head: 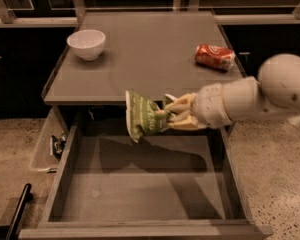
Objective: Pick green jalapeno chip bag from top drawer and place on counter
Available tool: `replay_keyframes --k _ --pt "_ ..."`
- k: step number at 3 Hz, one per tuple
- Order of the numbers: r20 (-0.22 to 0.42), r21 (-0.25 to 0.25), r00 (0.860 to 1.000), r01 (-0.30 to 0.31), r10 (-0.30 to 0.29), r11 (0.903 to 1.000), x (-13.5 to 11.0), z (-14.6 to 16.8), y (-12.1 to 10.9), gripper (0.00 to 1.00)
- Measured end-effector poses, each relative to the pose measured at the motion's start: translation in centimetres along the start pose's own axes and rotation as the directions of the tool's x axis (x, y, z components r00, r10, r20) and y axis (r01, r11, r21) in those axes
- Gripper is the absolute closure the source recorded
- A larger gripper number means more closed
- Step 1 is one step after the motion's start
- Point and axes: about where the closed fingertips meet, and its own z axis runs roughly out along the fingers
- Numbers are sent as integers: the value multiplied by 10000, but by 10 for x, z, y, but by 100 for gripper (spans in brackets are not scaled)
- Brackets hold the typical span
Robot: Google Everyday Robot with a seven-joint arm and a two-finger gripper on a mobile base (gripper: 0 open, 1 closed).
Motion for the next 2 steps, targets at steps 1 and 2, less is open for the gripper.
replay_keyframes --k 1,2 --pt "67 -40 9988 477 -477 9989 -15 19 -49 100" --pt "119 134 9982 594 -596 9981 -21 29 -92 100"
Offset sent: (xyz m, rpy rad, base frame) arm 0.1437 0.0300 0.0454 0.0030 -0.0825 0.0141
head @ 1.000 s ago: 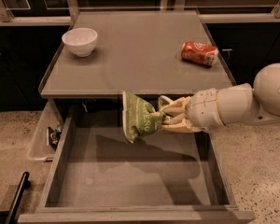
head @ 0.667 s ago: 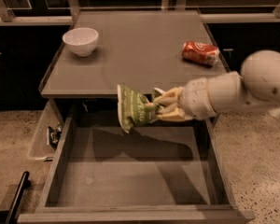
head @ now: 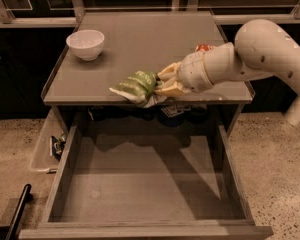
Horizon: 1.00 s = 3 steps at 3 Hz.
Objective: Pick green jalapeno chip bag from top drawer and place on counter
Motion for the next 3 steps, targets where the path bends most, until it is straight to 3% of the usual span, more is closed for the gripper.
replay_keyframes --k 2,3 --pt "206 316 9988 -443 437 9985 -4 10 -49 100" --pt "71 468 9993 -364 361 9982 -26 4 -70 100"
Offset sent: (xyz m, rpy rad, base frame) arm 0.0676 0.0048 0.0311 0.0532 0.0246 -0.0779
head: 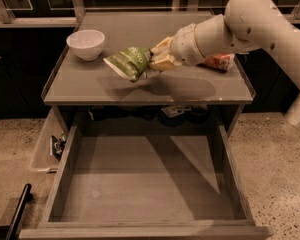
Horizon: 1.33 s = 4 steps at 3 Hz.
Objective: Pick green jalapeno chip bag from top drawer and place on counter
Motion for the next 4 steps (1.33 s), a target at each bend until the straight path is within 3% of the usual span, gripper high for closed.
replay_keyframes --k 1,2,4 --pt "-168 314 9996 -204 209 9993 -5 8 -18 100" --pt "-419 993 9947 -891 936 9911 13 16 -26 100" --pt "-803 2411 9674 -2148 2400 9464 58 24 -30 100"
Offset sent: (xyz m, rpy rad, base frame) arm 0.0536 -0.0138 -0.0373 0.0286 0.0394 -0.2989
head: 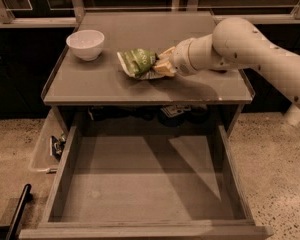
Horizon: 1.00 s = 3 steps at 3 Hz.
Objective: Pick green jalapeno chip bag from top drawer and place on counter
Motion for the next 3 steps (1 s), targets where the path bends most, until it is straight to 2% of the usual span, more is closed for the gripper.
replay_keyframes --k 1,3 --pt "21 44 10000 -48 48 10000 0 2 0 81" --pt "21 43 10000 -48 48 10000 0 2 0 35"
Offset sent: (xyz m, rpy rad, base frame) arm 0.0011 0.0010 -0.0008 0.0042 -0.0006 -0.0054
